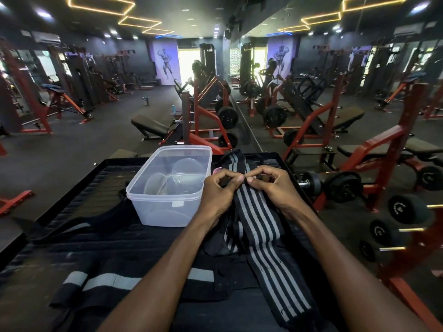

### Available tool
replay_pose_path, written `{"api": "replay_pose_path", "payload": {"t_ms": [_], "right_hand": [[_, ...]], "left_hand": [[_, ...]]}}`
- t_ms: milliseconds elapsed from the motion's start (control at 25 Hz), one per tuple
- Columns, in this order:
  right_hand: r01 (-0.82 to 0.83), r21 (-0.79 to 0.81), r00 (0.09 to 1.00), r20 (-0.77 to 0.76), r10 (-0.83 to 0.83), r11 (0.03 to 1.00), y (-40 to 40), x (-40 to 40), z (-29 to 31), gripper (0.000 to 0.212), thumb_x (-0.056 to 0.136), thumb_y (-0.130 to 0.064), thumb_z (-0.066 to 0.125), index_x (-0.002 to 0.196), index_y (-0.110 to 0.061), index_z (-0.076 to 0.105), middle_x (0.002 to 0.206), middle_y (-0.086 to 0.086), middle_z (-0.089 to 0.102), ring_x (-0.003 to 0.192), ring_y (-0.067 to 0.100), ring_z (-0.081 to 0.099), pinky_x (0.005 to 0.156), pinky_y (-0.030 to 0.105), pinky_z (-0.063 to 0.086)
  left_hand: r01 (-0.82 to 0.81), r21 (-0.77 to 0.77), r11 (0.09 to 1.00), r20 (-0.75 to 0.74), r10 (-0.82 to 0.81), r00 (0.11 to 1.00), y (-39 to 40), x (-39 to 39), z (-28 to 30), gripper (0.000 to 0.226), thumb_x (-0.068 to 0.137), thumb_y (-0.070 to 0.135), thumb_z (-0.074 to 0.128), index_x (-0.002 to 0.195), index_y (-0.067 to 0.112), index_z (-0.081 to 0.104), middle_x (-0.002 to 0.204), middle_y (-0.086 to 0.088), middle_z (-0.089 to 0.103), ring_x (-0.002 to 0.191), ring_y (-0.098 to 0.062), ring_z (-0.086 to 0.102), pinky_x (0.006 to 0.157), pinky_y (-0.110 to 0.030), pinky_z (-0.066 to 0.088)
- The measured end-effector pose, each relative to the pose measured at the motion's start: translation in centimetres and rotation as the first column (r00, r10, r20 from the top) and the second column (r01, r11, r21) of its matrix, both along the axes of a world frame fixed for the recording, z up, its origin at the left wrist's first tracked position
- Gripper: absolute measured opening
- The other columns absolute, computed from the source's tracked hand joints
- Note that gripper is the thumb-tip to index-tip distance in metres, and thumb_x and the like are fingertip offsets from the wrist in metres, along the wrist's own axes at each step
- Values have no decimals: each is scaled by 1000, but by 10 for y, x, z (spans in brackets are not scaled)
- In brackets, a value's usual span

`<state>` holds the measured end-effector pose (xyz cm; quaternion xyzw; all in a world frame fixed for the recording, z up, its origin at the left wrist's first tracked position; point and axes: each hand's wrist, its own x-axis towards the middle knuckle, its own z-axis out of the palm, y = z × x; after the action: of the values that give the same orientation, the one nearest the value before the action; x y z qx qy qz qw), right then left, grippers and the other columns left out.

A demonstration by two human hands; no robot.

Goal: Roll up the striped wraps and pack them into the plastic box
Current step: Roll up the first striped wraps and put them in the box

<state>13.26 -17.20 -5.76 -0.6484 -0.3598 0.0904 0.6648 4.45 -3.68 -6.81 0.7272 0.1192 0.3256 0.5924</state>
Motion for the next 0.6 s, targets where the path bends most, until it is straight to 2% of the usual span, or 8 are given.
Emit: {"api": "replay_pose_path", "payload": {"t_ms": [160,200,280,320,360,440,520,600], "right_hand": [[42,-10,998,46,-41,999,1,4,-2,14,86,1,71,87,-12,74,85,-1,73,83,6,67,77,17,50],[57,-14,997,52,-56,998,1,4,-2,16,86,2,70,88,-13,73,87,-1,74,85,7,68,79,18,51],[87,-26,994,62,-85,996,2,6,-3,15,87,1,69,90,-13,73,89,-1,74,88,8,69,82,20,52],[92,-39,994,63,-90,995,2,7,-3,13,87,-1,70,91,-13,73,87,-2,73,86,6,68,81,20,51],[85,-62,995,58,-82,994,2,8,-4,10,88,-4,70,92,-13,73,85,-4,72,82,4,67,79,20,50],[58,-120,997,48,-53,991,2,9,-4,7,90,-11,69,91,-16,73,84,-4,68,78,3,62,76,21,47],[60,-127,997,53,-54,990,0,9,-3,11,91,-11,68,86,-20,73,85,0,68,80,10,60,76,24,47],[58,-89,998,30,-56,994,-2,6,1,15,90,-6,68,85,-19,73,86,0,70,81,10,61,76,21,49]], "left_hand": [[34,-22,999,-12,-35,999,-3,2,-2,16,84,12,80,87,27,77,108,-9,71,97,-9,68,91,-21,51],[45,-50,998,-32,-47,998,-3,2,-3,13,85,14,80,91,25,76,108,-5,71,97,-2,68,88,-16,49],[66,-114,991,-65,-74,995,-3,3,-2,8,89,16,76,97,15,76,96,13,65,84,21,61,74,1,42],[59,-121,991,-70,-67,995,-2,3,-2,9,90,15,74,98,12,76,92,21,60,78,28,57,70,5,39],[46,-115,992,-77,-55,996,-1,5,-3,7,90,14,74,97,12,76,91,21,59,78,27,56,71,5,39],[25,-90,996,-62,-31,998,2,6,-6,8,87,13,77,89,20,76,97,8,68,89,9,63,88,-11,47],[20,-110,994,-29,-24,999,-1,6,-6,10,84,13,80,85,22,75,106,-6,71,96,-11,66,94,-28,51],[52,-214,976,0,-53,999,-4,6,-7,9,84,17,80,91,15,76,106,-3,74,99,-16,69,96,-35,54]]}}
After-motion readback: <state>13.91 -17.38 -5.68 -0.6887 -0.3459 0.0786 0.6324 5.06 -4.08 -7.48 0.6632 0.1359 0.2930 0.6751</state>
